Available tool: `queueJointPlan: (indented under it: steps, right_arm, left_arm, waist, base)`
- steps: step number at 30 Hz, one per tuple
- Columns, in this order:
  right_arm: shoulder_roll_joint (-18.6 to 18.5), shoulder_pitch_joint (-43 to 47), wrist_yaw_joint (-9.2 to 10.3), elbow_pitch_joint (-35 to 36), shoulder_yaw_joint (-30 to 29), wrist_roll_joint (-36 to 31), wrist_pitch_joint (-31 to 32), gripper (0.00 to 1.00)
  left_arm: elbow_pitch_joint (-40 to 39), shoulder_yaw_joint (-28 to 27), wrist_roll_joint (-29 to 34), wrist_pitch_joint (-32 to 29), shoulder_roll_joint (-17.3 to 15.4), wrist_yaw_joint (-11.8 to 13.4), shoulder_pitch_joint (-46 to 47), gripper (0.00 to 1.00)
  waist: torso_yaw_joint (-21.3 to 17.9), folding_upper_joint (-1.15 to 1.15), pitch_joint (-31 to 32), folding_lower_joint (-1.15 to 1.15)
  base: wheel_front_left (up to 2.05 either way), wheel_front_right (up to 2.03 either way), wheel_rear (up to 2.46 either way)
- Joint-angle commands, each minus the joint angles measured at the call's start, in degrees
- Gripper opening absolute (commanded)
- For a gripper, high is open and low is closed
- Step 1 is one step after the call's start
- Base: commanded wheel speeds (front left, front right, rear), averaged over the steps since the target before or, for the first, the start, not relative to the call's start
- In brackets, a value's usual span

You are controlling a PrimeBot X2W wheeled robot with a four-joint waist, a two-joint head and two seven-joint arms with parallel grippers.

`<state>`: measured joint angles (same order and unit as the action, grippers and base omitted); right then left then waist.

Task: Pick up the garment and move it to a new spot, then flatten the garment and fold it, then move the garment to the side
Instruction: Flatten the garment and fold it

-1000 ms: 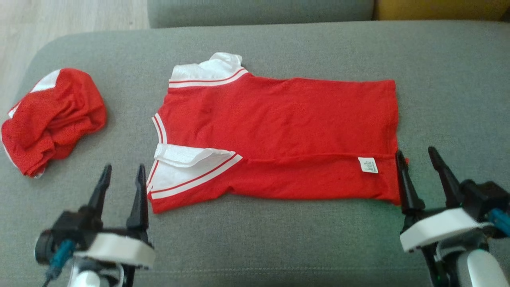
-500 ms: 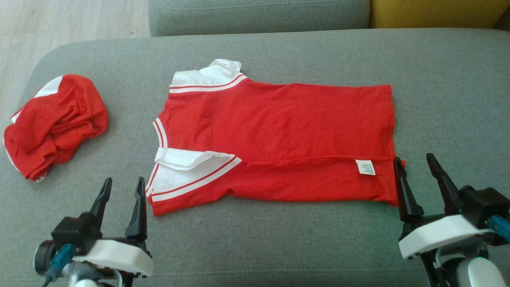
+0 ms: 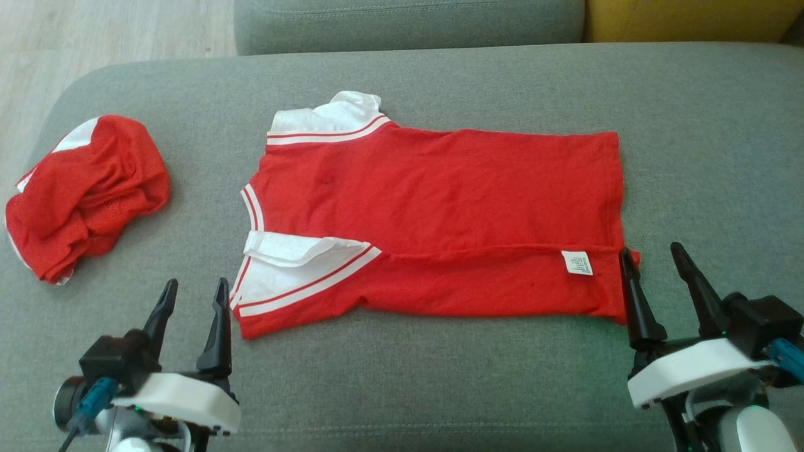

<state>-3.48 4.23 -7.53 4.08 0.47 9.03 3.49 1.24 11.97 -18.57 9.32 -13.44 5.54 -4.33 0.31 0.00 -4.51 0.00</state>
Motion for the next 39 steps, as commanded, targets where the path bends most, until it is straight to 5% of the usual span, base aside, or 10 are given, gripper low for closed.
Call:
queueJointPlan:
  steps: [1, 12, 21, 34, 35, 36, 37, 38, 39]
  right_arm:
    - [-0.2, -1.3, 0.04, 1.7, 1.1, 0.5, -0.1, 1.00]
    - [-0.1, -4.2, 0.04, -0.8, 0.4, 1.1, 0.4, 1.00]
    - [-0.1, -6.3, 0.04, -8.2, -1.9, 0.7, 5.8, 1.00]
    - [0.5, -7.2, 0.04, -10.2, -3.3, 3.1, 15.5, 1.00]
    - [0.5, -7.3, 0.04, -10.2, -3.2, 3.6, 16.3, 1.00]
    - [0.5, -7.1, 0.04, -10.4, -3.2, 4.2, 17.4, 1.00]
    - [0.6, -7.0, 0.04, -10.6, -3.1, 4.9, 18.5, 1.00]
    - [0.6, -7.0, 0.04, -10.6, -2.9, 5.6, 19.2, 0.44]
    - [0.6, -7.0, 0.04, -10.4, -2.7, 6.0, 19.6, 0.00]
  left_arm:
    - [-2.3, -2.2, -0.2, -0.3, -1.3, 0.4, 3.1, 1.00]
    - [0.0, -0.3, -0.9, -1.5, -0.7, -1.1, 7.5, 1.00]
    - [10.7, 1.1, -4.9, -4.5, 0.7, -4.2, 10.4, 1.00]
    - [19.0, 1.1, -11.3, -10.3, 2.4, -7.3, 13.0, 1.00]
    - [19.4, 1.1, -11.7, -10.8, 2.4, -7.5, 13.2, 0.88]
    - [19.8, 1.2, -12.0, -11.3, 2.4, -7.8, 13.4, 0.40]
    - [20.2, 1.3, -12.3, -11.7, 2.3, -8.1, 13.6, 0.12]
    - [20.6, 1.5, -12.5, -12.2, 2.3, -8.3, 13.7, 0.00]
    - [20.9, 1.6, -12.7, -12.5, 2.3, -8.5, 13.8, 0.00]
  waist:
    - [0.0, 0.00, -0.1, 0.00]
    - [0.5, 0.00, -3.0, 0.00]
    - [1.0, 0.00, -9.2, 0.00]
    - [1.2, 0.00, -13.1, 0.00]
    - [1.2, 0.00, -13.1, 0.00]
    - [1.2, 0.00, -13.1, 0.00]
    - [1.2, 0.00, -13.1, 0.00]
    - [1.2, 0.00, -13.1, 0.00]
    - [1.2, 0.00, -13.0, 0.00]
  base:
    - [0.00, 0.00, 0.00]
    - [0.00, 0.00, 0.00]
    - [0.00, 0.00, 0.00]
    - [0.00, 0.00, 0.00]
    - [0.00, 0.00, 0.00]
    - [0.00, 0.00, 0.00]
    - [0.00, 0.00, 0.00]
    - [0.00, 0.00, 0.00]
    - [0.00, 0.00, 0.00]
